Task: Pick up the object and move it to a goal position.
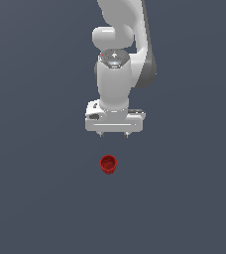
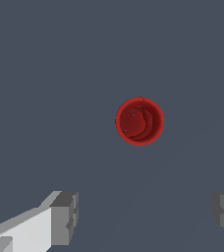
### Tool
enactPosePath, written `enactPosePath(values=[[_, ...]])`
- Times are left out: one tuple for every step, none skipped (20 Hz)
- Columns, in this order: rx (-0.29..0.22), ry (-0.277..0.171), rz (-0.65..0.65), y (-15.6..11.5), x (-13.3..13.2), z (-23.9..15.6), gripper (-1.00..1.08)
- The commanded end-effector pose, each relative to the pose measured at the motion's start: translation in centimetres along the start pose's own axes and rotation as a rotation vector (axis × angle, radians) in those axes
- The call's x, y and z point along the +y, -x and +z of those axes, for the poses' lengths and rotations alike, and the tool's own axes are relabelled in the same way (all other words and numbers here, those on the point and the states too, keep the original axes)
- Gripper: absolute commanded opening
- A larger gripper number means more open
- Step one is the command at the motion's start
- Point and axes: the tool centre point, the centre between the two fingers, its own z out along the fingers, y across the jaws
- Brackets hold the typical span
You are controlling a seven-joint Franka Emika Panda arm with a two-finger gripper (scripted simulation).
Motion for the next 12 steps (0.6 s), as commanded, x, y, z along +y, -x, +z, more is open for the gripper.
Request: enactPosePath(values=[[0.000, 0.000, 0.000, 0.0, 0.0, 0.0, 1.00], [0.000, 0.000, -0.001, 0.0, 0.0, 0.0, 1.00], [0.001, -0.001, -0.004, 0.0, -0.2, 0.0, 1.00], [0.003, -0.002, -0.008, 0.0, -0.4, -0.1, 1.00], [0.005, -0.003, -0.014, -0.1, -0.7, -0.1, 1.00], [0.008, -0.005, -0.022, -0.1, -1.0, -0.2, 1.00], [0.012, -0.007, -0.031, -0.1, -1.4, -0.3, 1.00], [0.015, -0.009, -0.039, -0.1, -1.8, -0.4, 1.00], [0.017, -0.010, -0.045, -0.1, -2.1, -0.4, 1.00], [0.019, -0.011, -0.049, -0.1, -2.2, -0.5, 1.00], [0.020, -0.011, -0.051, 0.0, -2.3, -0.6, 1.00], [0.020, -0.011, -0.052, 0.0, -2.4, -0.6, 1.00]])
